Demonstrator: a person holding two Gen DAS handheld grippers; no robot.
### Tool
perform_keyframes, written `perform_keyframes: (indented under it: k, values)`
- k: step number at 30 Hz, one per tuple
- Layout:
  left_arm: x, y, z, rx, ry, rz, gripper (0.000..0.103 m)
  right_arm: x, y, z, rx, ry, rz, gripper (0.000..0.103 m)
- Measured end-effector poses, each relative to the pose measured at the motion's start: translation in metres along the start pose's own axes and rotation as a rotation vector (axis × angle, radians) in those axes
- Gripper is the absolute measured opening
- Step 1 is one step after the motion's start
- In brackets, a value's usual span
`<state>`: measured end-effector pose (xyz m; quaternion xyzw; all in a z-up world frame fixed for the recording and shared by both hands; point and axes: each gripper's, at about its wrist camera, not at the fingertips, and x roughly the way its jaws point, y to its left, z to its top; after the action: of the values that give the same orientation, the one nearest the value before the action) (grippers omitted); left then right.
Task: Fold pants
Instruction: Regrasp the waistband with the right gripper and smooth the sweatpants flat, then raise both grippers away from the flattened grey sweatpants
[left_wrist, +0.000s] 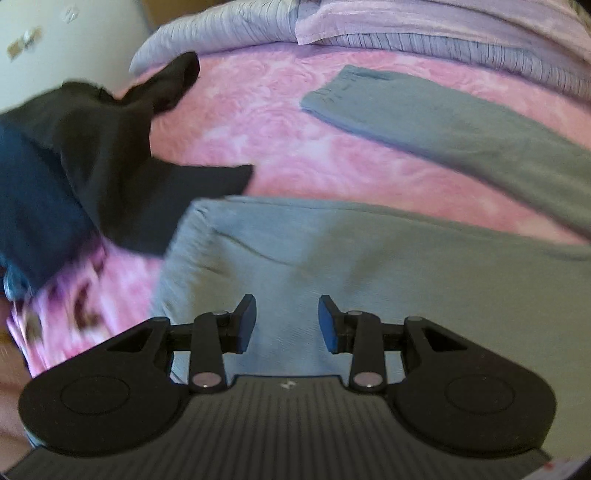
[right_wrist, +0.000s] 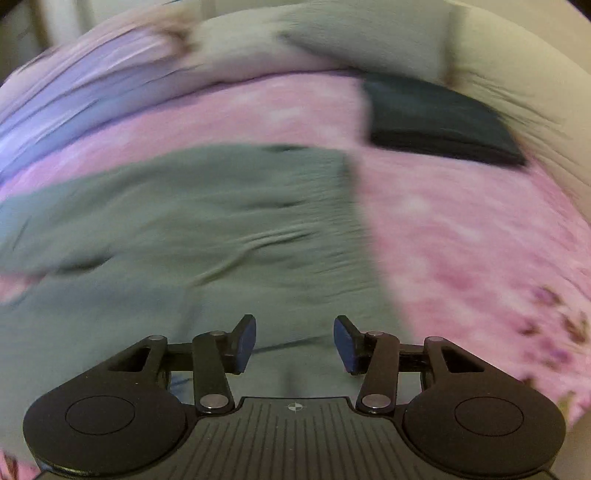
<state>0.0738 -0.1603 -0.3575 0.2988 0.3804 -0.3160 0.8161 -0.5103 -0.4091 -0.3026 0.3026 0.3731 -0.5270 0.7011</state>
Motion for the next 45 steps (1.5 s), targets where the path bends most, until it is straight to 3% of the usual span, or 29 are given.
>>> perform_keyframes:
  k: [3, 5, 7, 8, 11, 15, 18, 23, 32, 38, 45]
  values:
    - [0.024, 0.024, -0.012, 0.053, 0.031, 0.028, 0.035, 0.016, 0.04, -0.033, -0.025, 0.033, 0.025, 0.044]
    - [0.031, 0.039, -0.029, 0.099, 0.057, 0.038, 0.034, 0.034, 0.052, -0.06, -0.032, 0.121, 0.007, 0.045]
    - [0.024, 0.049, -0.045, 0.145, 0.036, 0.019, 0.034, 0.024, 0.063, -0.084, -0.105, 0.049, -0.033, 0.047]
    - [0.02, 0.053, -0.052, 0.17, 0.045, 0.024, 0.034, 0.02, 0.069, -0.09, -0.155, 0.056, -0.055, 0.047]
    - [0.008, 0.055, -0.057, 0.165, 0.089, 0.045, 0.034, 0.007, 0.078, -0.086, -0.197, 0.134, -0.091, 0.047]
    - [-0.015, 0.059, -0.048, 0.054, 0.166, -0.009, 0.035, -0.02, 0.079, -0.071, -0.124, 0.177, -0.062, 0.05]
    - [-0.045, 0.05, -0.045, 0.032, 0.202, -0.053, 0.036, -0.047, 0.081, -0.065, -0.061, 0.192, 0.008, 0.054]
    - [-0.122, 0.01, -0.045, 0.084, 0.202, -0.15, 0.044, -0.092, 0.078, -0.059, -0.047, 0.178, 0.058, 0.061]
    - [-0.261, -0.029, -0.071, 0.101, 0.127, -0.274, 0.054, -0.198, 0.063, -0.071, -0.092, 0.125, 0.152, 0.066]
    - [-0.335, -0.034, -0.088, 0.104, 0.066, -0.296, 0.058, -0.261, 0.052, -0.082, -0.143, 0.1, 0.213, 0.067]
    - [-0.383, -0.029, -0.104, 0.091, 0.025, -0.283, 0.065, -0.296, 0.041, -0.093, -0.157, 0.085, 0.242, 0.067]
